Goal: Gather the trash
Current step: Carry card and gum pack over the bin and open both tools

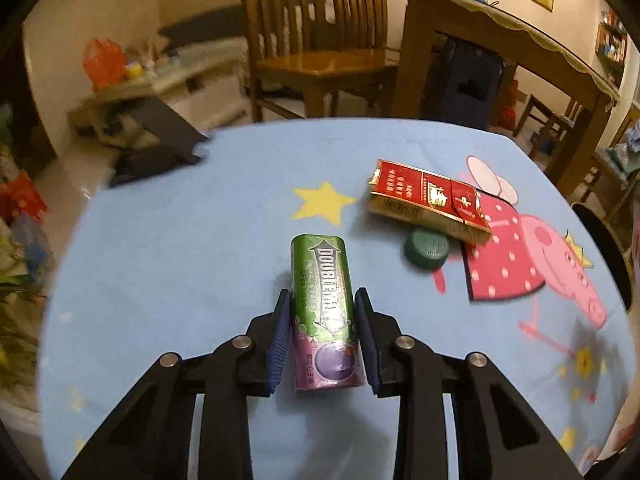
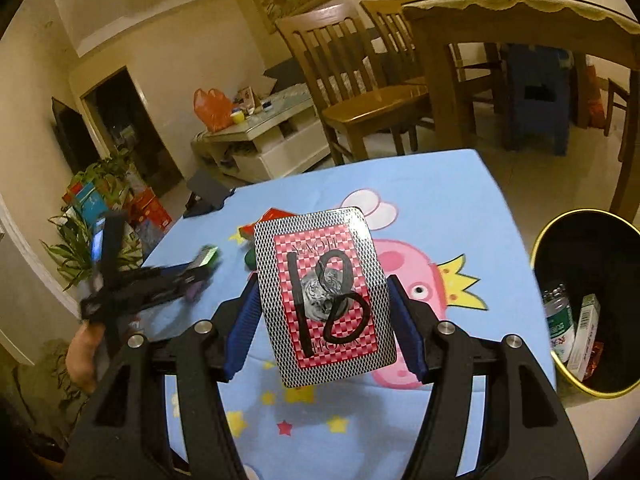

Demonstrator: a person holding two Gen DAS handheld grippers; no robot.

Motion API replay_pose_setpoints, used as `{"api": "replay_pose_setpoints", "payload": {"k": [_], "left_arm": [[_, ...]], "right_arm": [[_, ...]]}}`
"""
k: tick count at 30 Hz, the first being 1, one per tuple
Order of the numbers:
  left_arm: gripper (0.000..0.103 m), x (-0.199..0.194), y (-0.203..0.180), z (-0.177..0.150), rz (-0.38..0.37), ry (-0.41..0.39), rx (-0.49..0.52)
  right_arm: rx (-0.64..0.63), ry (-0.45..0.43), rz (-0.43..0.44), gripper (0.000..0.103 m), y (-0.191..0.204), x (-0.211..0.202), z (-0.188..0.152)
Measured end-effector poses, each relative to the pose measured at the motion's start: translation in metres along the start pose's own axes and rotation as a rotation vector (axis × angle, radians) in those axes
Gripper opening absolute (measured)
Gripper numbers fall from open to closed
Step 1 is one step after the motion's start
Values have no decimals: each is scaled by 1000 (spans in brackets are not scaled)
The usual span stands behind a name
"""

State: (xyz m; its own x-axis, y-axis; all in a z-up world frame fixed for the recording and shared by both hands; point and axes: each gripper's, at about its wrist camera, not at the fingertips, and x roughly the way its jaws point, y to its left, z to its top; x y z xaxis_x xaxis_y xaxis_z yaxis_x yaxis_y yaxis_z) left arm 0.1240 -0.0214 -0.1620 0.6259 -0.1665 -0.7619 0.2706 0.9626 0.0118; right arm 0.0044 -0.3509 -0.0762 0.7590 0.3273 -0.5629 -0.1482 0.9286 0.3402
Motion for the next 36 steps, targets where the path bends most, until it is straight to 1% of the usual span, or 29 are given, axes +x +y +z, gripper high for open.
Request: {"api": "replay_pose_setpoints", "payload": {"k": [4,6,9,12,14,16,18,20,24,28,29,30,31,32,33,35,36], "left_arm": [[30,-41,-9,-3,22,-79,6],[30,-59,-20,1,17,-119,26],[30,-77,-41,7,0,-152,64],[30,-82,-65,11,-14,-167,103],[30,-83,-83,13,-22,-167,132],[30,-84,-97,13,-35,-172,155],[30,-89,-117,15,-47,-188,187],[30,-91,-135,17,-56,-200,218],[30,-90,-164,23,-85,-208,260],[30,-83,-197,30,-114,-213,305],[30,-81,-201,30,-119,-213,310],[30,-78,-210,32,-128,-211,320],[30,-77,-216,32,-135,-209,326],[30,-74,-223,33,-143,-206,333],[30,-70,-233,35,-151,-202,346],[30,-66,-244,36,-164,-196,359],[30,-62,-253,37,-177,-191,368]], "right_arm": [[17,-34,-21,60,-9,-14,2],[23,-49,-38,60,-12,-20,2],[36,-65,-68,60,-19,-28,3],[46,-59,-153,60,-32,-34,2],[58,-37,-249,60,-47,-35,0],[83,-37,-294,60,-62,-38,1],[92,-82,-378,60,-80,-52,11],[126,-144,-427,60,-97,-68,17],[170,-214,-492,60,-126,-86,22],[196,-216,-520,60,-149,-83,24],[204,-200,-522,61,-155,-78,25],[206,-177,-527,65,-161,-74,25],[210,-133,-540,68,-168,-63,24],[216,-104,-543,88,-171,-55,24],[239,-62,-542,98,-180,-46,20],[273,-67,-530,97,-187,-44,19],[298,-104,-513,97,-190,-52,20]]}}
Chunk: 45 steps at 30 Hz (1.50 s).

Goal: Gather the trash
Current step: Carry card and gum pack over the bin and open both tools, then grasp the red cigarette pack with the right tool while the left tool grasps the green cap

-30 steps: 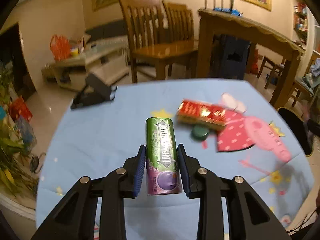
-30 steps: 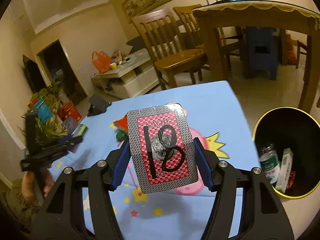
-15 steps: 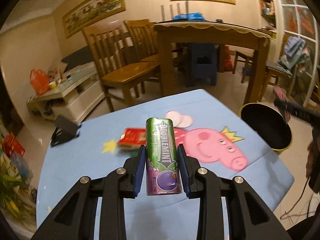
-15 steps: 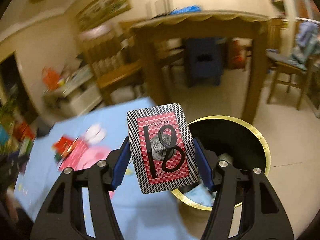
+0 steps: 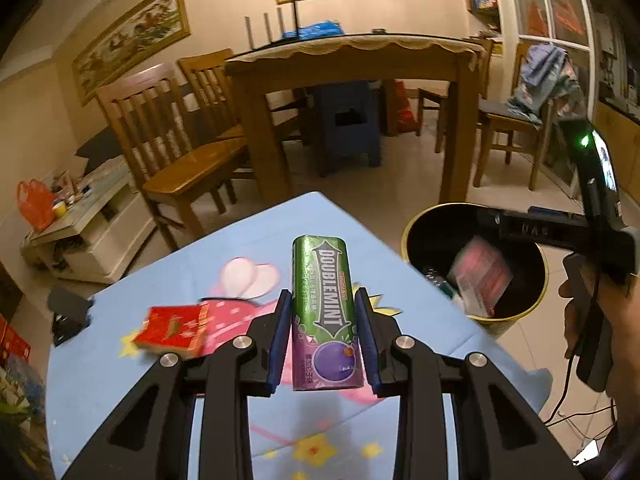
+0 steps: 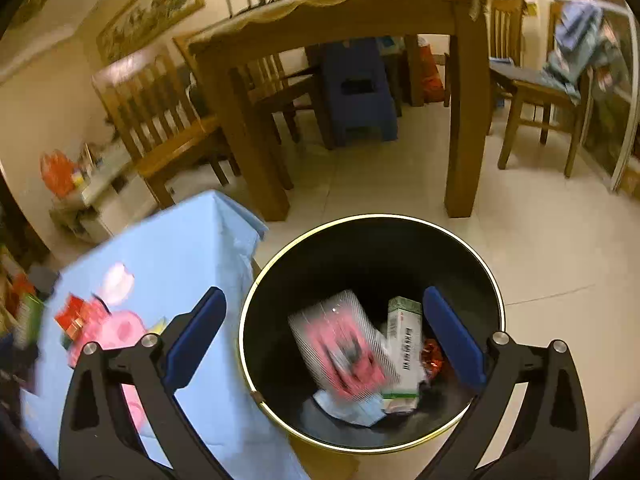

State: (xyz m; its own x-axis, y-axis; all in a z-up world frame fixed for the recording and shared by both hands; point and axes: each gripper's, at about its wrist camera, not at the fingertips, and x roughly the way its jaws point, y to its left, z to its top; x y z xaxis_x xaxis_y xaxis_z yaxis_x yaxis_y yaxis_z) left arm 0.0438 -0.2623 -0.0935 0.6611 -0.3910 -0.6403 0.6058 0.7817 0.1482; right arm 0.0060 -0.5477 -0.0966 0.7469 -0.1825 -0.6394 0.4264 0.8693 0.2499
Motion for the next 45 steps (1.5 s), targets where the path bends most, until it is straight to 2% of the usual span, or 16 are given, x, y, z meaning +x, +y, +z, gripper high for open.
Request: {"api": "replay_pose_setpoints", "payload": {"k": [6,12,15,18,20,21,23,24,26,29,30,31,34,38,41,45], "left_arm": [[30,26,-35,9,-61,25,43],[30,60,-75,26,-129,70,98],[30,80,-101,47,-175,78,116],[31,98,-127,61,-245,103,156],[55,101,-135,62,-239,100,162],[75,99,-137,61,-209,74,163],[76,91,-135,55,-205,37,159],[76,90,-134,52,-221,36,159],[76,87,-129,48,-206,46,163],[81,72,-111,40,-194,50,134],[93,63,-100,35,-190,46,113],[96,54,-89,29,-182,38,95],[96,30,-57,3,-158,29,83],[96,10,-6,-38,-52,40,65],[96,2,52,-70,54,69,7],[96,-8,143,-106,163,112,-150]], "right_arm": [[87,-187,-37,97,-23,-48,4],[289,-355,-24,97,-69,-95,4],[326,-394,-41,97,-85,-105,5],[338,-387,-46,97,-96,-109,4],[342,-383,-50,97,-101,-110,4],[341,-381,-50,97,-103,-113,5],[340,-380,-50,97,-105,-114,5],[340,-380,-49,97,-104,-114,4],[329,-377,-49,97,-103,-113,4],[288,-361,-53,97,-92,-106,7],[260,-349,-52,97,-84,-103,7],[238,-336,-45,97,-79,-100,8],[133,-285,-11,97,-51,-85,9],[-59,-207,57,97,6,-62,5],[-252,-127,139,97,65,-44,-11],[-481,41,336,97,159,-18,-56]]}}
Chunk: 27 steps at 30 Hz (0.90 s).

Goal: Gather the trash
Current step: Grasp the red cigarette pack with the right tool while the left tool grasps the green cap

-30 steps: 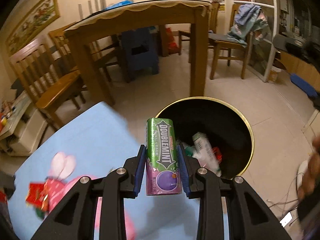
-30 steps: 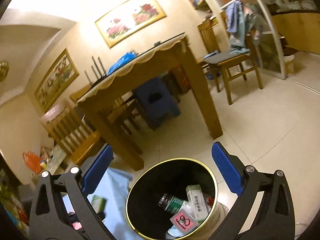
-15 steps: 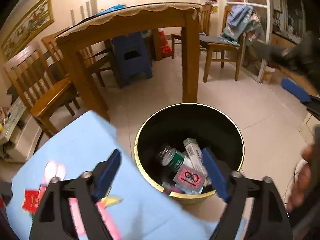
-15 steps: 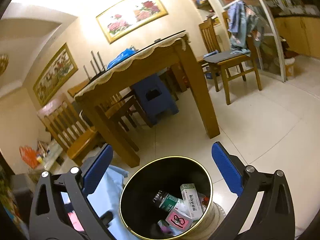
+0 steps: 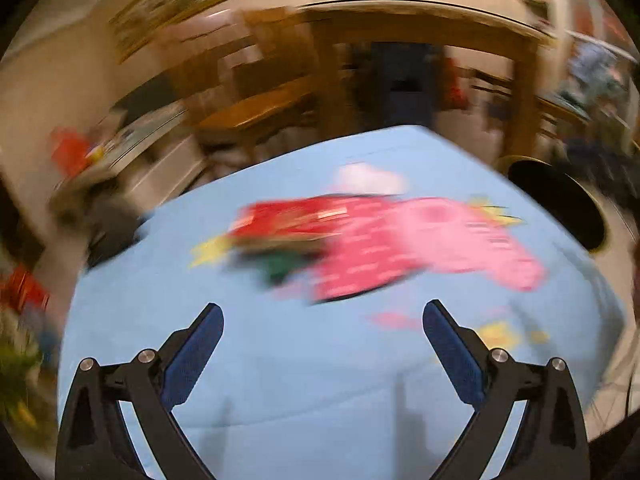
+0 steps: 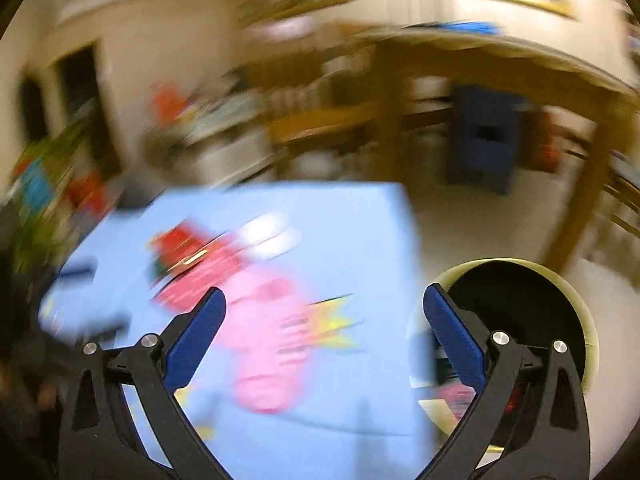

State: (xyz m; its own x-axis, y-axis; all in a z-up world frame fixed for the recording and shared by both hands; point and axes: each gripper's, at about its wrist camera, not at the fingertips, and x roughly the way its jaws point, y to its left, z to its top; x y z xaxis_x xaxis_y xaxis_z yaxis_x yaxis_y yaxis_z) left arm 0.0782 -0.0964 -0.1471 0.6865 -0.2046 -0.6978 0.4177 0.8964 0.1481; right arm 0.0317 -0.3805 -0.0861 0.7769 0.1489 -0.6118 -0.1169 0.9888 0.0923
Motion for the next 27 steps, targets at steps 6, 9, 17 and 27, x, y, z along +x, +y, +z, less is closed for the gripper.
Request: {"api": "replay_pose_setpoints", "payload": {"k": [6,9,17,27], "left_arm": [[96,-2,103,-14,105,-14,-207],[96,0,133,-17,86,7,-308],[96,-17,161,-13,77,-35,-400],[96,-25,190,-26,30,-22,-500]], "right_arm": [[-190,141,161,97,104,60,27],[-5,237,227,98,123,97,60],[500,354,87,97,136,174,87],[320,321,-118,98,164,199,94]]}}
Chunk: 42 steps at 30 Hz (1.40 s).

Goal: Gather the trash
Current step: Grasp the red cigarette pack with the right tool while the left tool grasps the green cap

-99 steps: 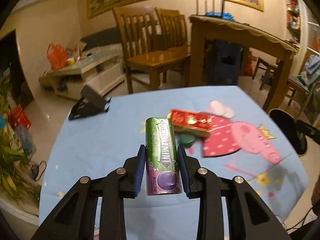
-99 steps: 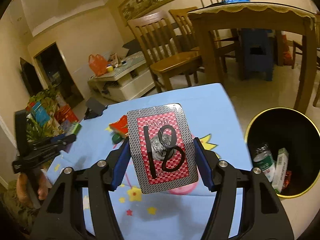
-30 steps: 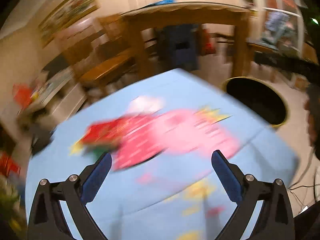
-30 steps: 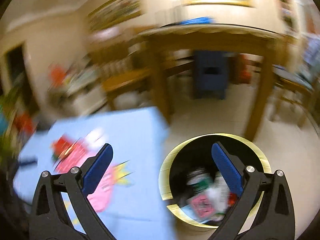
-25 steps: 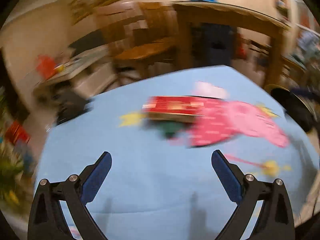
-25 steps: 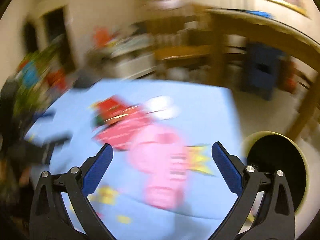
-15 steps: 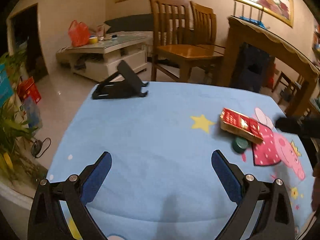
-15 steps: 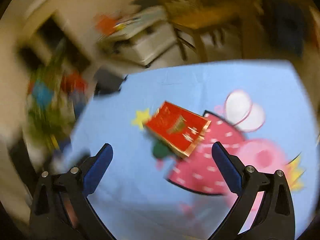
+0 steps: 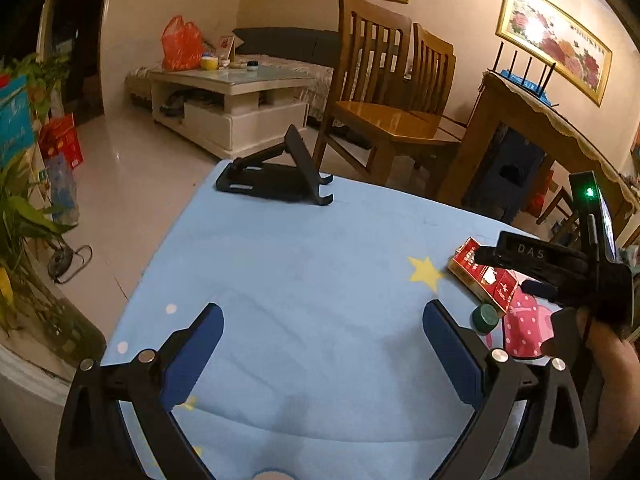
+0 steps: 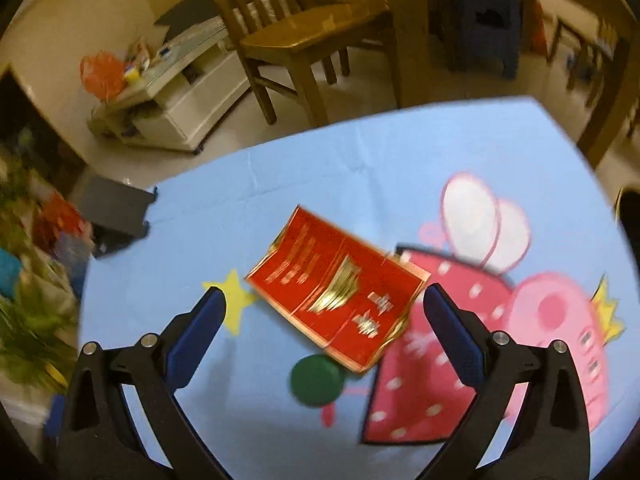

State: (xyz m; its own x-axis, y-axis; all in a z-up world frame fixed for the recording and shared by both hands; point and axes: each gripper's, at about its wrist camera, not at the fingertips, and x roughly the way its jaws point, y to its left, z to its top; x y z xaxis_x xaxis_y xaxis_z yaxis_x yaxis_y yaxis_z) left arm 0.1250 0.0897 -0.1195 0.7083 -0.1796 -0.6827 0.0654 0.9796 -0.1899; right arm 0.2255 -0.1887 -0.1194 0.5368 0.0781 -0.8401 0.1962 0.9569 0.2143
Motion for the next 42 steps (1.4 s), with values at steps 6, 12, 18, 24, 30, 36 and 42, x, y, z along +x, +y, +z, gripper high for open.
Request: {"api": "replay_pose_setpoints", "payload": {"k": [6,12,18,24,30,36,42], "left_arm": [[96,-5,7,0,-26,-6,-33],[96,0,-7,-1,-8,0,11],[96,7,-18,-3,9,12,45],[96,15,-35,-9,30,27,98],[96,22,-49,-15,30,39,143],[96,37,-89,-23,-81,90,252],[94,69,-134,-24,-93,127,345]], "right_arm": [[-593,92,55,98,32,18,5],[-753,129,43,97,38,49,0],[-677,164,100,98,28,50,4],[-740,134,115,66,40,26,-23],[-454,8,252,66,-28,-27,-22],[-209,-146,327,66,-142,-103,-44],[11,-193,393,66,-232,-114,-70]]}}
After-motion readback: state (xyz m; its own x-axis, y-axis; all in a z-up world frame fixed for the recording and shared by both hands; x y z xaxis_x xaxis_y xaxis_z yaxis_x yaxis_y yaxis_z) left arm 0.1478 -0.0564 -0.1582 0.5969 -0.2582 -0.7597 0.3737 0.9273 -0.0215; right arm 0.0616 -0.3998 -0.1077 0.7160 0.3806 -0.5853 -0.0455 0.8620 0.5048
